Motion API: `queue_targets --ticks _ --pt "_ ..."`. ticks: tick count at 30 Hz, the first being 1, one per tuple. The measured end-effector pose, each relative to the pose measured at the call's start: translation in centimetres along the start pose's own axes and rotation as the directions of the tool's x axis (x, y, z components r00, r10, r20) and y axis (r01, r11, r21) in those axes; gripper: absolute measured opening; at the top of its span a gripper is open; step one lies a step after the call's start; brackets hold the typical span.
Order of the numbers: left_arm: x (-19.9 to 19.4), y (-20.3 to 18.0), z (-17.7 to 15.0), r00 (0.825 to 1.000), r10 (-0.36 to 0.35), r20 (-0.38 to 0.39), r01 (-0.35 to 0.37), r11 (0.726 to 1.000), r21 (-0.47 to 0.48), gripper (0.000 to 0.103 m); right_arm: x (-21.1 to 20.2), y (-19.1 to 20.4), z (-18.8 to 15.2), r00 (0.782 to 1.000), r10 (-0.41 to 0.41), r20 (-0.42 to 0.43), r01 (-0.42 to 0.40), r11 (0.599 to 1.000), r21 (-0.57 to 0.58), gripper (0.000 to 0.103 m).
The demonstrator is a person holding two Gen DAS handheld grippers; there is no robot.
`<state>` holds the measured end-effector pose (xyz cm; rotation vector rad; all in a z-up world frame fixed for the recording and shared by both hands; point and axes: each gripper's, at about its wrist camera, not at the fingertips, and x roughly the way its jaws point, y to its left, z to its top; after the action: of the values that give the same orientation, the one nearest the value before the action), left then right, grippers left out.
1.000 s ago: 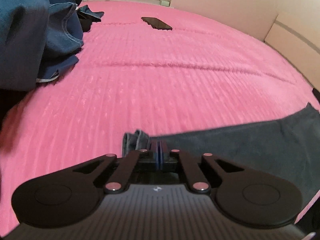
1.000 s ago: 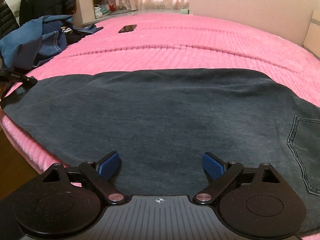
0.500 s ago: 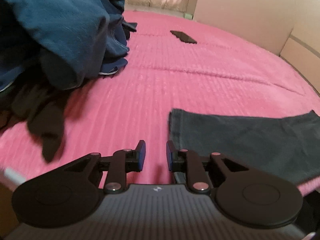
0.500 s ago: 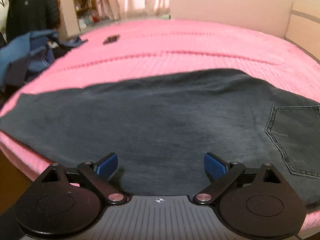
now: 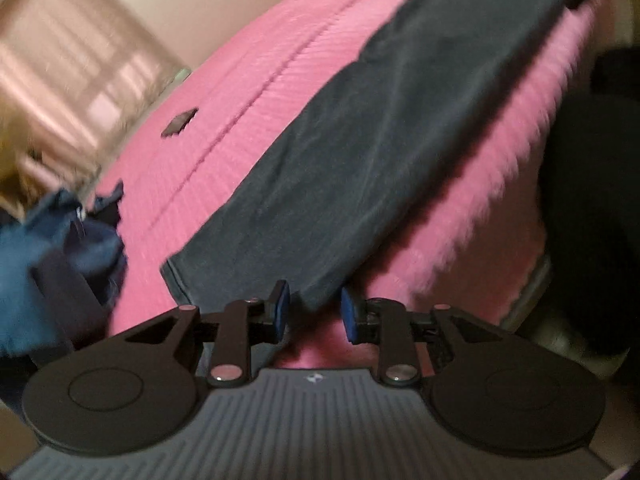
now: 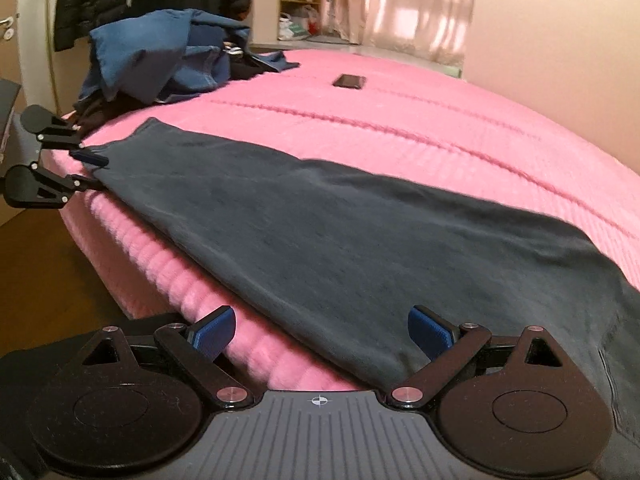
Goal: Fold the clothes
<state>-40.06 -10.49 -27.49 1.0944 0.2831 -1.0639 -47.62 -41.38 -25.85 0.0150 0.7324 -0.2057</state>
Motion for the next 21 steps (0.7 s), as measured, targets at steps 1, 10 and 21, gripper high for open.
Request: queue_targets --ticks 1,10,21 --pt "-0.1 0.0 -0.1 1.0 0.009 0.005 -0.009 0.999 0.031 0.025 0.3 0.2 0.2 1.0 0.006 0.001 -0.006 1.0 -0.006 0.096" --pt "-0.3 2.3 -2.0 0.999 0.006 -0.051 0.003 0.985 0.17 0.025 2.1 2.2 2.2 0.999 0.042 0.015 -0.041 0.998 -0.047 0.095" --pt "0.5 2.3 -2.1 0.996 0.072 -0.058 -0.053 0.957 0.284 0.023 2.5 2.4 1.9 1.0 0.029 0.004 -0.029 0.999 -0.041 0.096"
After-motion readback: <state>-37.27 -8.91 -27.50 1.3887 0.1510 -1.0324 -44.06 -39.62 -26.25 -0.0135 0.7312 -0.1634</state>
